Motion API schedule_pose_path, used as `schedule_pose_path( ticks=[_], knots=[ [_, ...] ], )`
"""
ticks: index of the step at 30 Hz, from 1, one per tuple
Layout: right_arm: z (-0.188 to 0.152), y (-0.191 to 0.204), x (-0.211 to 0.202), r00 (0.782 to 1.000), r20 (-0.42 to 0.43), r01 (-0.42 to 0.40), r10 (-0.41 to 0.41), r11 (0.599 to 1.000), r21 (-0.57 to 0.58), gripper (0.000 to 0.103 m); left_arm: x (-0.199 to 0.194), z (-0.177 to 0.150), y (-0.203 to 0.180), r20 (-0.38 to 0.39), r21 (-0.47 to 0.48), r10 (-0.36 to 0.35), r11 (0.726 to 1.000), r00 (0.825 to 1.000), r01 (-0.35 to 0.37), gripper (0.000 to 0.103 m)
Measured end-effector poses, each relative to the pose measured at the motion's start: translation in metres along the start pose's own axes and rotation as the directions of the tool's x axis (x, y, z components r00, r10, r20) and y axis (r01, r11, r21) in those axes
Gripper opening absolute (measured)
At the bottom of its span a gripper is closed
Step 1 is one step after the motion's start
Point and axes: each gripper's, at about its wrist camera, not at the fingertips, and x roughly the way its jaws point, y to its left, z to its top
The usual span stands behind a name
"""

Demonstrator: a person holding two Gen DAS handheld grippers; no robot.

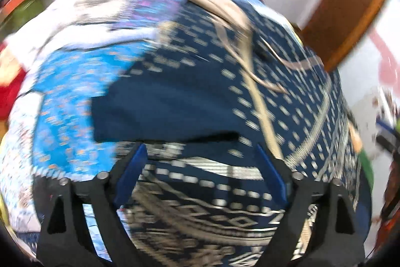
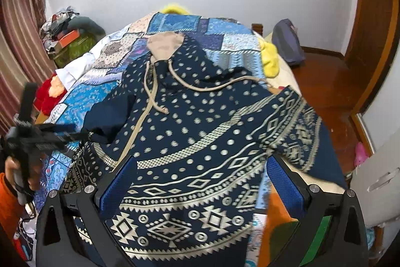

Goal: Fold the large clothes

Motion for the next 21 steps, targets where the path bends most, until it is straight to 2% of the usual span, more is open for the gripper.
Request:
schedule_pose_path(
  ticks=[2,4,6,10,12,14,16,19,20,21],
  knots=[
    [0.001,0.006,0.008,1.000,-0.012,-0.013,0.013,1.000,0.005,0.103,-0.001,0.012,0.042,0.010,-0.108,0.019,0.994,1.000,-0.018,0.089],
    [0.003,0.013,0.017,0.999,-0.023,-0.028,0.028,1.000,0.008,0.103,0.008,0.015,0.081,-0.007,-0.223,0.001,0.975,1.000,-0.003,0.089],
    [0.006,0.019,0.025,0.999,-0.030,-0.042,0.042,0.999,0.009,0.103,0.024,0.012,0.121,-0.032,-0.358,-0.049,0.933,0.998,0.034,0.089],
    [0.009,0.031,0.038,0.998,-0.040,-0.054,0.054,0.999,-0.001,0.103,0.059,-0.001,0.155,-0.062,-0.501,-0.123,0.862,0.990,0.076,0.088],
    [0.011,0.035,0.046,0.998,-0.049,-0.050,0.050,0.999,-0.008,0.103,0.081,-0.005,0.163,-0.054,-0.563,-0.220,0.813,0.974,0.152,0.086],
    [0.012,0.038,0.053,0.997,-0.058,-0.044,0.043,0.999,-0.013,0.103,0.097,-0.006,0.167,-0.036,-0.605,-0.279,0.770,0.960,0.202,0.084],
    [0.013,0.038,0.059,0.997,-0.067,-0.038,0.037,0.999,-0.012,0.103,0.110,-0.005,0.168,-0.021,-0.633,-0.304,0.742,0.953,0.223,0.076],
    [0.014,0.036,0.067,0.996,-0.081,-0.033,0.032,0.999,-0.003,0.103,0.120,-0.001,0.173,0.012,-0.660,-0.290,0.716,0.957,0.225,0.059],
    [0.013,0.035,0.068,0.996,-0.084,-0.031,0.031,1.000,0.000,0.103,0.118,0.004,0.174,0.020,-0.659,-0.262,0.722,0.965,0.210,0.049],
    [0.013,0.034,0.069,0.996,-0.086,-0.028,0.028,1.000,0.001,0.103,0.117,0.007,0.173,0.015,-0.652,-0.238,0.734,0.971,0.189,0.032]
  ],
)
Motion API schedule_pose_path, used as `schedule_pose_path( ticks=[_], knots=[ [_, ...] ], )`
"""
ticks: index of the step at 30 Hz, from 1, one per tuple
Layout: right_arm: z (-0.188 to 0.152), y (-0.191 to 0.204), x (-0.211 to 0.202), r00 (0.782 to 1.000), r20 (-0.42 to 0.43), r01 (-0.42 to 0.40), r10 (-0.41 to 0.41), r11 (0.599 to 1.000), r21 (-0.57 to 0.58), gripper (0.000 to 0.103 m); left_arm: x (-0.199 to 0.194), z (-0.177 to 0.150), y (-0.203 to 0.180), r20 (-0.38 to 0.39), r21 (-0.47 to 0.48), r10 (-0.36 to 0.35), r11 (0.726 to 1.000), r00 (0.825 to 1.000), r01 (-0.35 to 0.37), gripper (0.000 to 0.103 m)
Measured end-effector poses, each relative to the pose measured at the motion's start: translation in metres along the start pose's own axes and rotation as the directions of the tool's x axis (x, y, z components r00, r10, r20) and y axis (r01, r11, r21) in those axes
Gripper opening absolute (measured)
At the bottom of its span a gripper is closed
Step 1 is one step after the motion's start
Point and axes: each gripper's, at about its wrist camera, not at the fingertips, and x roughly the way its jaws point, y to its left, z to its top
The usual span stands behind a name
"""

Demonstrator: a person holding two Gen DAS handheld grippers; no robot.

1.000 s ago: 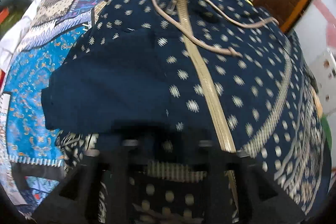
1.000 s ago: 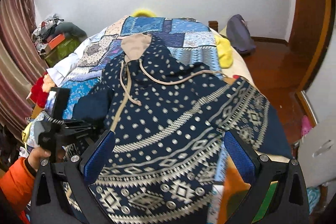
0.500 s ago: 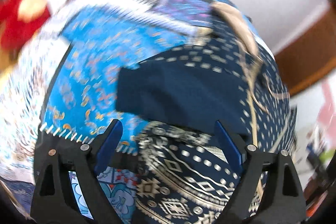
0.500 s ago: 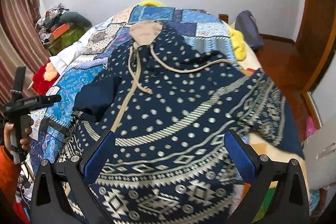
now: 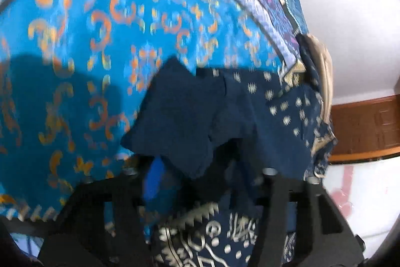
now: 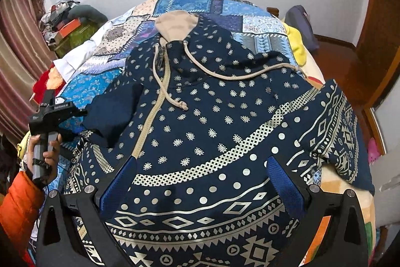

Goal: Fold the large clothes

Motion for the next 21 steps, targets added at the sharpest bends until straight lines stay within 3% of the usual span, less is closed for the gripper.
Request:
schedule_pose_path(
  ticks=[2,4,5,7,9,13,17,21],
  knots=[
    [-0.002,-0.003,0.000,1.000,0.000,0.008,-0.008,1.000,0.002,0.103,-0.004,0.005,-0.017,0.054,0.078,0.125,0.989,0.991,-0.129,0.008],
    [-0.004,-0.005,-0.001,1.000,0.001,0.013,-0.013,1.000,0.004,0.103,-0.014,0.005,-0.041,0.124,0.173,0.223,0.955,0.967,-0.242,0.008],
    [-0.004,-0.007,-0.002,1.000,0.003,0.013,-0.013,1.000,0.005,0.103,-0.025,0.001,-0.064,0.187,0.243,0.257,0.923,0.948,-0.298,0.008],
    [-0.005,-0.011,-0.006,1.000,0.013,0.016,-0.016,1.000,0.013,0.103,-0.040,-0.006,-0.097,0.266,0.324,0.262,0.882,0.927,-0.342,0.007],
    [-0.005,-0.017,-0.011,1.000,0.026,0.016,-0.017,0.999,0.028,0.103,-0.064,-0.021,-0.149,0.338,0.425,0.200,0.839,0.920,-0.339,0.007],
    [-0.005,-0.032,-0.027,0.998,0.064,0.003,-0.007,0.997,0.074,0.103,-0.097,-0.052,-0.233,0.387,0.573,0.061,0.766,0.920,-0.292,0.007],
    [-0.007,-0.053,-0.052,0.992,0.122,0.004,-0.019,0.993,0.121,0.103,-0.105,-0.102,-0.317,0.336,0.711,-0.074,0.673,0.939,-0.202,0.007],
    [-0.010,-0.074,-0.073,0.989,0.143,0.024,-0.045,0.989,0.146,0.103,-0.075,-0.152,-0.365,0.264,0.795,-0.101,0.586,0.959,-0.157,0.007]
  ],
)
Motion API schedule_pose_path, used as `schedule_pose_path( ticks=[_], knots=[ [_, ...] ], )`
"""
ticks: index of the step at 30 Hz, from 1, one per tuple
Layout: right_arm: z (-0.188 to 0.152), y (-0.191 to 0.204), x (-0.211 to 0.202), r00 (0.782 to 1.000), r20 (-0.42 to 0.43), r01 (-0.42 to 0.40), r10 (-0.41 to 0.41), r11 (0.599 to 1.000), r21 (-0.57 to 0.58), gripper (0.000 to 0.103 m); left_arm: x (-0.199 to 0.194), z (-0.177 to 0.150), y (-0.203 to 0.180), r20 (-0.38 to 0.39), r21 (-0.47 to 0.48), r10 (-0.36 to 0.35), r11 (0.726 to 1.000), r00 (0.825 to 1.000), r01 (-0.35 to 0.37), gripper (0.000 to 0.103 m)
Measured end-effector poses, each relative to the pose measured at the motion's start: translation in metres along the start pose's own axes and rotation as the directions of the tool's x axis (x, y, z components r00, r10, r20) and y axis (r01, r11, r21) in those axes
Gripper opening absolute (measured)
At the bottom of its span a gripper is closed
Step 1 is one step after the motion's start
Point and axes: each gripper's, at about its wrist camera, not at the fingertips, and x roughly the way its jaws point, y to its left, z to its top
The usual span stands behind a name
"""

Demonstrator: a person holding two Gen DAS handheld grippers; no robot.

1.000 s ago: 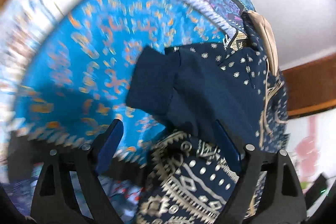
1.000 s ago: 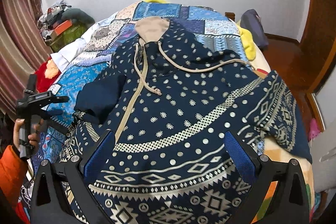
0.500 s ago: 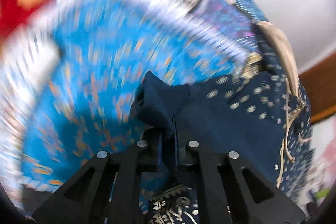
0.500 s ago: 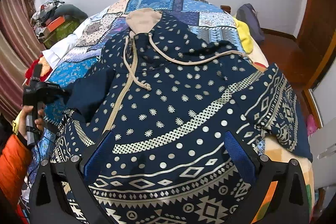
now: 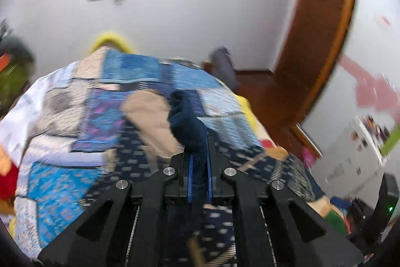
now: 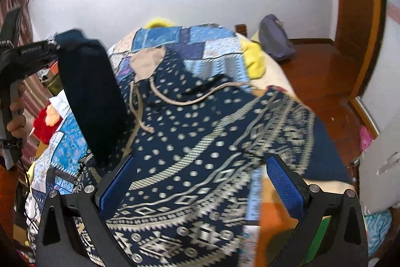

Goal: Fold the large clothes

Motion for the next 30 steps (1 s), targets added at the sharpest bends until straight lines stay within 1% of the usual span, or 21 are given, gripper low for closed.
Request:
schedule_pose_path(
  ticks=[1,3,6,7,9,10,13,16,17,18,19,21,22,23,24,25,26,27,28,29,30],
  knots=[
    [0.000,-0.006,-0.006,1.000,0.005,0.013,-0.013,1.000,0.001,0.103,0.013,-0.005,-0.022,-0.028,0.029,-0.016,0.999,0.999,0.017,0.007],
    [-0.001,-0.016,-0.014,0.999,0.014,0.032,-0.032,0.999,0.001,0.103,0.036,-0.011,-0.048,-0.088,0.054,-0.043,0.997,0.995,0.048,0.007],
    [-0.005,-0.030,-0.025,0.998,0.019,0.057,-0.057,0.998,0.000,0.103,0.076,-0.037,-0.081,-0.214,0.075,-0.079,0.992,0.974,0.097,0.007],
    [-0.007,-0.033,-0.028,0.998,0.018,0.064,-0.064,0.998,0.000,0.103,0.086,-0.048,-0.094,-0.255,0.088,-0.080,0.991,0.964,0.106,0.007],
    [-0.012,-0.041,-0.032,0.997,0.011,0.081,-0.081,0.997,0.003,0.103,0.109,-0.072,-0.114,-0.344,0.116,-0.080,0.985,0.936,0.127,0.007],
    [-0.015,-0.044,-0.033,0.996,0.006,0.089,-0.089,0.996,0.006,0.103,0.121,-0.085,-0.123,-0.393,0.132,-0.079,0.981,0.916,0.141,0.007],
    [-0.021,-0.050,-0.033,0.995,-0.005,0.103,-0.103,0.995,0.012,0.103,0.138,-0.110,-0.136,-0.477,0.160,-0.086,0.970,0.875,0.182,0.009],
    [-0.024,-0.053,-0.028,0.993,-0.024,0.115,-0.114,0.993,0.014,0.103,0.134,-0.117,-0.142,-0.510,0.186,-0.094,0.958,0.855,0.216,0.028],
    [-0.024,-0.054,-0.026,0.993,-0.028,0.117,-0.117,0.993,0.012,0.103,0.126,-0.115,-0.142,-0.509,0.196,-0.105,0.952,0.854,0.234,0.042],
    [-0.023,-0.053,-0.024,0.992,-0.031,0.120,-0.120,0.993,0.007,0.103,0.120,-0.111,-0.138,-0.496,0.201,-0.112,0.950,0.861,0.240,0.053],
    [-0.021,-0.052,-0.021,0.992,-0.034,0.123,-0.122,0.992,0.003,0.103,0.108,-0.106,-0.133,-0.465,0.208,-0.122,0.948,0.877,0.242,0.059],
    [-0.018,-0.049,-0.017,0.992,-0.035,0.117,-0.117,0.993,-0.003,0.103,0.079,-0.091,-0.114,-0.387,0.209,-0.130,0.952,0.913,0.224,0.079],
    [-0.016,-0.046,-0.014,0.993,-0.034,0.114,-0.114,0.993,-0.006,0.103,0.072,-0.087,-0.106,-0.366,0.203,-0.129,0.955,0.922,0.214,0.083],
    [-0.013,-0.041,-0.009,0.994,-0.033,0.108,-0.108,0.994,-0.015,0.103,0.057,-0.080,-0.087,-0.324,0.189,-0.117,0.964,0.939,0.186,0.091],
    [-0.010,-0.037,-0.006,0.994,-0.033,0.103,-0.103,0.994,-0.023,0.103,0.053,-0.077,-0.076,-0.303,0.183,-0.103,0.969,0.948,0.164,0.096],
    [-0.007,-0.033,-0.001,0.995,-0.035,0.098,-0.099,0.995,-0.033,0.103,0.047,-0.074,-0.057,-0.273,0.177,-0.075,0.976,0.959,0.126,0.098],
    [-0.004,-0.028,0.005,0.995,-0.038,0.093,-0.095,0.995,-0.047,0.103,0.041,-0.073,-0.035,-0.241,0.175,-0.026,0.982,0.970,0.070,0.100],
    [0.000,-0.020,0.013,0.995,-0.043,0.088,-0.090,0.994,-0.063,0.103,0.040,-0.074,-0.014,-0.228,0.176,0.033,0.984,0.973,0.008,0.100],
    [0.004,-0.013,0.022,0.995,-0.049,0.079,-0.083,0.994,-0.078,0.103,0.041,-0.077,-0.001,-0.229,0.176,0.072,0.984,0.971,-0.032,0.100],
    [0.007,-0.005,0.031,0.996,-0.058,0.068,-0.074,0.993,-0.093,0.103,0.044,-0.084,0.026,-0.244,0.169,0.144,0.980,0.959,-0.104,0.100],
    [0.010,0.001,0.040,0.995,-0.070,0.061,-0.069,0.993,-0.103,0.103,0.046,-0.092,0.040,-0.256,0.163,0.181,0.976,0.950,-0.142,0.100]
  ],
)
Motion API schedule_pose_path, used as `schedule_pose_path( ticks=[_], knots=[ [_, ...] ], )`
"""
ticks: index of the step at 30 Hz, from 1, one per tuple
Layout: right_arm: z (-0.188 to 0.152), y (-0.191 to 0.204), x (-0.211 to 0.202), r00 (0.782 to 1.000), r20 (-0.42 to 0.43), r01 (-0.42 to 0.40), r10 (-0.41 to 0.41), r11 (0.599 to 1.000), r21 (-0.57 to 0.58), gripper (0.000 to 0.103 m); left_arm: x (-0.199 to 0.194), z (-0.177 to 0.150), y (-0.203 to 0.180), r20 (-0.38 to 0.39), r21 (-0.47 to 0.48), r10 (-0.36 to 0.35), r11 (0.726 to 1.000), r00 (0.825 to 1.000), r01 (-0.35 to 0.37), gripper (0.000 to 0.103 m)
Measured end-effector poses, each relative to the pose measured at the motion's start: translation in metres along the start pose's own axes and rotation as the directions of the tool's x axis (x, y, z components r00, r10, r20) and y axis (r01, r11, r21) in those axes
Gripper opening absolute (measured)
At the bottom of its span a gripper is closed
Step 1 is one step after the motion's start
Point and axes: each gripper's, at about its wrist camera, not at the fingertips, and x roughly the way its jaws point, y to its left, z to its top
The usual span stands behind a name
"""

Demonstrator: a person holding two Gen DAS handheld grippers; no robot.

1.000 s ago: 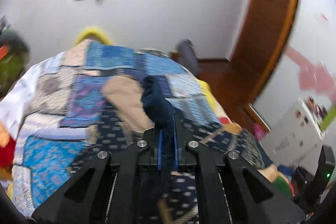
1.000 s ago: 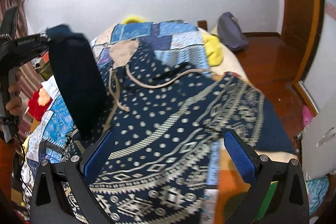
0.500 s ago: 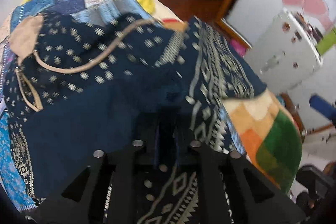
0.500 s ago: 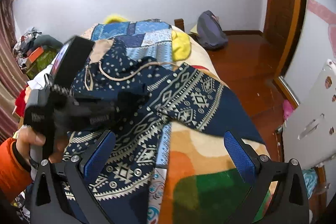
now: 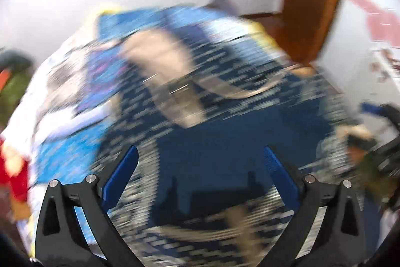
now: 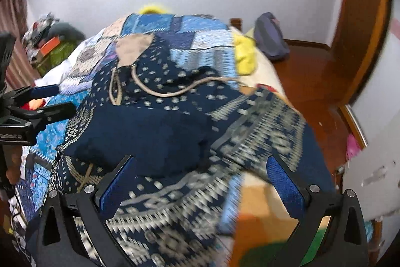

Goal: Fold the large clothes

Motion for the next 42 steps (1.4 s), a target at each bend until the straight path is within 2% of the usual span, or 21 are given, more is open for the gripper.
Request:
schedule_pose_path(
  ticks=[1,2,5,8,11,12,14,17,19,21,22,24,27,30,33,36,39,42],
  knots=[
    [0.005,0.008,0.010,1.000,-0.014,-0.005,0.005,1.000,-0.011,0.103,0.012,-0.013,0.024,-0.041,-0.021,0.069,0.997,0.997,-0.070,0.100],
    [0.009,0.016,0.022,1.000,-0.030,-0.008,0.007,1.000,-0.025,0.103,0.021,-0.023,0.042,-0.069,-0.031,0.108,0.993,0.992,-0.111,0.100],
    [0.020,0.036,0.053,0.997,-0.079,-0.006,0.001,0.998,-0.061,0.103,0.044,-0.060,0.093,-0.150,-0.105,0.147,0.981,0.978,-0.164,0.100],
    [0.026,0.054,0.080,0.992,-0.123,-0.005,-0.009,0.994,-0.113,0.103,0.061,-0.093,0.129,-0.217,-0.166,0.148,0.968,0.965,-0.186,0.100],
    [0.027,0.072,0.108,0.984,-0.167,0.025,-0.059,0.979,-0.201,0.103,0.080,-0.121,0.146,-0.273,-0.203,0.133,0.960,0.953,-0.192,0.100],
    [0.026,0.076,0.117,0.980,-0.178,0.046,-0.090,0.971,-0.237,0.103,0.085,-0.127,0.149,-0.278,-0.221,0.122,0.957,0.953,-0.187,0.101],
    [0.023,0.081,0.132,0.969,-0.187,0.101,-0.164,0.946,-0.309,0.103,0.088,-0.140,0.160,-0.248,-0.308,0.068,0.940,0.966,-0.145,0.103],
    [0.022,0.080,0.131,0.971,-0.149,0.123,-0.188,0.924,-0.362,0.103,0.090,-0.148,0.171,-0.238,-0.374,0.021,0.921,0.971,-0.111,0.103],
    [0.020,0.072,0.128,0.954,-0.122,0.206,-0.274,0.894,-0.399,0.103,0.092,-0.154,0.176,-0.237,-0.398,0.005,0.912,0.971,-0.102,0.103],
    [0.018,0.060,0.124,0.939,-0.110,0.255,-0.325,0.875,-0.413,0.103,0.092,-0.158,0.178,-0.253,-0.390,0.019,0.913,0.967,-0.120,0.103],
    [0.017,0.053,0.122,0.936,-0.113,0.264,-0.335,0.875,-0.405,0.103,0.089,-0.160,0.177,-0.260,-0.381,0.033,0.915,0.965,-0.134,0.103],
    [0.016,0.035,0.113,0.937,-0.141,0.255,-0.320,0.901,-0.351,0.103,0.085,-0.165,0.174,-0.284,-0.333,0.106,0.921,0.953,-0.202,0.103],
    [0.015,0.013,0.091,0.955,-0.167,0.202,-0.246,0.950,-0.239,0.103,0.078,-0.170,0.170,-0.298,-0.304,0.135,0.925,0.945,-0.228,0.103],
    [0.013,0.000,0.064,0.970,-0.156,0.162,-0.186,0.975,-0.154,0.103,0.063,-0.168,0.166,-0.293,-0.291,0.153,0.926,0.944,-0.240,0.103],
    [0.008,-0.006,0.035,0.974,-0.108,0.186,-0.199,0.975,-0.125,0.103,0.041,-0.154,0.153,-0.245,-0.253,0.185,0.936,0.952,-0.247,0.103],
    [0.005,-0.020,0.004,0.977,-0.058,0.199,-0.205,0.976,-0.092,0.103,0.021,-0.130,0.135,-0.182,-0.222,0.186,0.949,0.965,-0.225,0.103],
    [-0.001,-0.052,-0.017,0.978,-0.039,0.202,-0.203,0.979,-0.014,0.103,0.009,-0.097,0.110,-0.120,-0.199,0.165,0.962,0.979,-0.187,0.103],
    [-0.013,-0.091,-0.036,0.983,-0.047,0.184,-0.180,0.978,0.097,0.103,-0.002,-0.070,0.083,-0.073,-0.180,0.109,0.976,0.991,-0.120,0.103]
  ],
)
